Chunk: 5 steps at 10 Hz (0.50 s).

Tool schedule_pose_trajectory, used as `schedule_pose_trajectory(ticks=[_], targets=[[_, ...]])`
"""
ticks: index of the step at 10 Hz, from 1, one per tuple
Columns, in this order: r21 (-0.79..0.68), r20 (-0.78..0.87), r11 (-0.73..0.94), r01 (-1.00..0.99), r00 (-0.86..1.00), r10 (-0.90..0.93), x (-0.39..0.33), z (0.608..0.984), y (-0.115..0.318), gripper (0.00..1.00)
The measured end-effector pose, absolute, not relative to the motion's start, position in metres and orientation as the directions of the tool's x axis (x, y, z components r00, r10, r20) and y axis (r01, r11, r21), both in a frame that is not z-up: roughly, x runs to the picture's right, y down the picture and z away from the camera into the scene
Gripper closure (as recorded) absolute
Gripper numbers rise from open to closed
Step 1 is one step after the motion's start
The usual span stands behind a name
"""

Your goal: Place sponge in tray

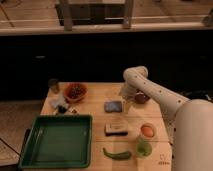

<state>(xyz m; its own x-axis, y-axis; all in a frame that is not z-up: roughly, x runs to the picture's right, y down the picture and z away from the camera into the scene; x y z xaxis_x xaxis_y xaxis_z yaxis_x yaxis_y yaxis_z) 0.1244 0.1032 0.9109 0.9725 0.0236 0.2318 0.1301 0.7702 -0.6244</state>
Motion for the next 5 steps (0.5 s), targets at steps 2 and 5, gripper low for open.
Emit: schedule_pose_trajectory(ticks=[2,5], targets=[[-0.628,0.227,0.770,0.115,0.973,0.040,0.1237,0.9141,0.1056,0.20],[-0.634,0.221,0.767,0.097,0.973,0.060,0.1242,0.9182,0.1091,0.20]])
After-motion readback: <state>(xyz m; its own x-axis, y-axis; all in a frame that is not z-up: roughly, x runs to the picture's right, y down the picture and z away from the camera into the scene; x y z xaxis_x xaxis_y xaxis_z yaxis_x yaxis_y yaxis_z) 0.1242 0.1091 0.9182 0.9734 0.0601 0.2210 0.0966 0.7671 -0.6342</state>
